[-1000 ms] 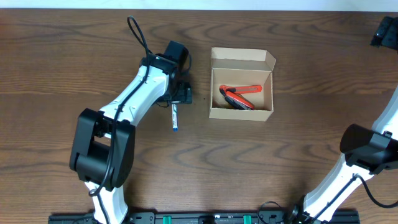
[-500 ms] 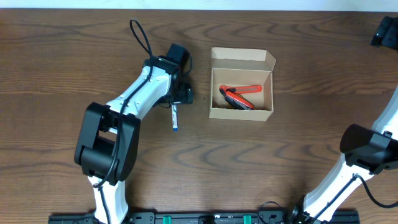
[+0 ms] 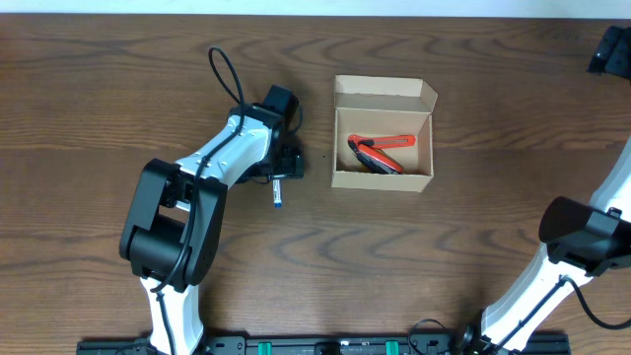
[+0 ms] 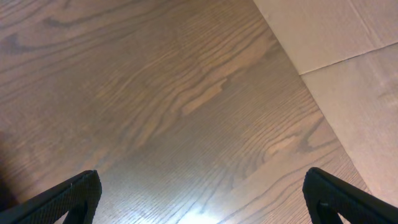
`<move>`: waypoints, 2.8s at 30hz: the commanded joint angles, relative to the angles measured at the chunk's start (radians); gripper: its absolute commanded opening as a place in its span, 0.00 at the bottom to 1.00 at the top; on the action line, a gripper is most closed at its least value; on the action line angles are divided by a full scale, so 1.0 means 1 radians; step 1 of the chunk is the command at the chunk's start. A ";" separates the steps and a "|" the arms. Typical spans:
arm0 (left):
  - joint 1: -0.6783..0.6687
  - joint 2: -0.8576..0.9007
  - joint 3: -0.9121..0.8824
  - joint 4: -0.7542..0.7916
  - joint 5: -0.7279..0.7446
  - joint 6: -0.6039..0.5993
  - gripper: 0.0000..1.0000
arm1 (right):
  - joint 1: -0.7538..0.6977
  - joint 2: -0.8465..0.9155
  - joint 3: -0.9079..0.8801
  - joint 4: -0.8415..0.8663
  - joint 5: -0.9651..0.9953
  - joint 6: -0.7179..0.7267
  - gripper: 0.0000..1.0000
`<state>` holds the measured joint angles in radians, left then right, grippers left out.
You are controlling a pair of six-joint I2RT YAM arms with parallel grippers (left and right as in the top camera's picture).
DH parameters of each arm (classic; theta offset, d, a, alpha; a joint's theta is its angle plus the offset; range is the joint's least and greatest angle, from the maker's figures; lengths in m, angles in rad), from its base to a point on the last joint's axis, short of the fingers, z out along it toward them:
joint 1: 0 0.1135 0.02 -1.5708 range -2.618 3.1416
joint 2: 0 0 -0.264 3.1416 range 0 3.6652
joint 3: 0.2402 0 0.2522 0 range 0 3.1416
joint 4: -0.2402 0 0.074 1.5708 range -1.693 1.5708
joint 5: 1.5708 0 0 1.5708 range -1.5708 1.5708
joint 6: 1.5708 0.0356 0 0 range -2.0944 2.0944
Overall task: Pack container
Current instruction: 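Lower the left gripper and grasp the blue-capped marker, then carry the blue marker with the left gripper into the box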
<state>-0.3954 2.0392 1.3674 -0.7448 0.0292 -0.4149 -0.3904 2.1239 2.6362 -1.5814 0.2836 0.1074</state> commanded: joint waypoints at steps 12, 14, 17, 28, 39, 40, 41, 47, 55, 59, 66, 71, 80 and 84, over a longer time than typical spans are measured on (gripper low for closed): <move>0.002 0.011 -0.007 0.001 0.028 0.027 0.95 | -0.002 -0.027 -0.001 -0.002 0.003 0.016 0.99; 0.002 0.011 -0.007 -0.002 0.029 0.027 0.95 | -0.002 -0.027 -0.001 -0.002 0.003 0.016 0.99; 0.002 0.011 -0.007 -0.005 0.028 0.026 1.00 | -0.002 -0.027 -0.001 -0.002 0.003 0.016 0.99; 0.002 0.011 -0.007 -0.009 0.024 0.026 0.06 | -0.002 -0.027 -0.001 -0.002 0.003 0.016 0.99; 0.002 0.010 0.083 -0.069 0.028 0.127 0.06 | -0.002 -0.027 -0.001 -0.002 0.003 0.016 0.99; 0.002 0.010 0.129 -0.105 0.026 0.149 0.06 | -0.002 -0.027 -0.001 -0.002 0.003 0.016 0.99; 0.002 0.010 0.185 -0.145 0.021 0.171 0.06 | -0.002 -0.027 -0.001 -0.002 0.003 0.016 0.99; 0.002 0.010 0.598 -0.351 0.054 0.367 0.06 | -0.002 -0.027 -0.001 -0.002 0.003 0.016 0.99; -0.021 0.010 1.024 -0.495 0.211 0.611 0.06 | -0.002 -0.027 -0.001 -0.002 0.003 0.016 0.99; -0.086 0.011 1.059 -0.424 0.202 0.620 0.06 | -0.002 -0.027 -0.001 -0.002 0.003 0.016 0.99; -0.211 0.061 1.059 -0.313 0.176 0.639 0.06 | -0.002 -0.027 -0.001 -0.002 0.003 0.016 0.99; -0.225 0.119 1.059 -0.287 0.302 0.636 0.06 | -0.002 -0.027 -0.001 -0.002 0.003 0.016 0.99; -0.213 0.236 1.059 -0.398 0.468 0.647 0.06 | -0.002 -0.027 -0.001 -0.002 0.003 0.016 0.99; -0.224 0.289 1.059 -0.468 0.469 0.652 0.06 | -0.002 -0.027 -0.001 -0.002 0.003 0.016 0.99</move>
<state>-0.6117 2.2910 2.4142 -1.1873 0.4549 0.2157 -0.3904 2.1239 2.6362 -1.5814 0.2836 0.1074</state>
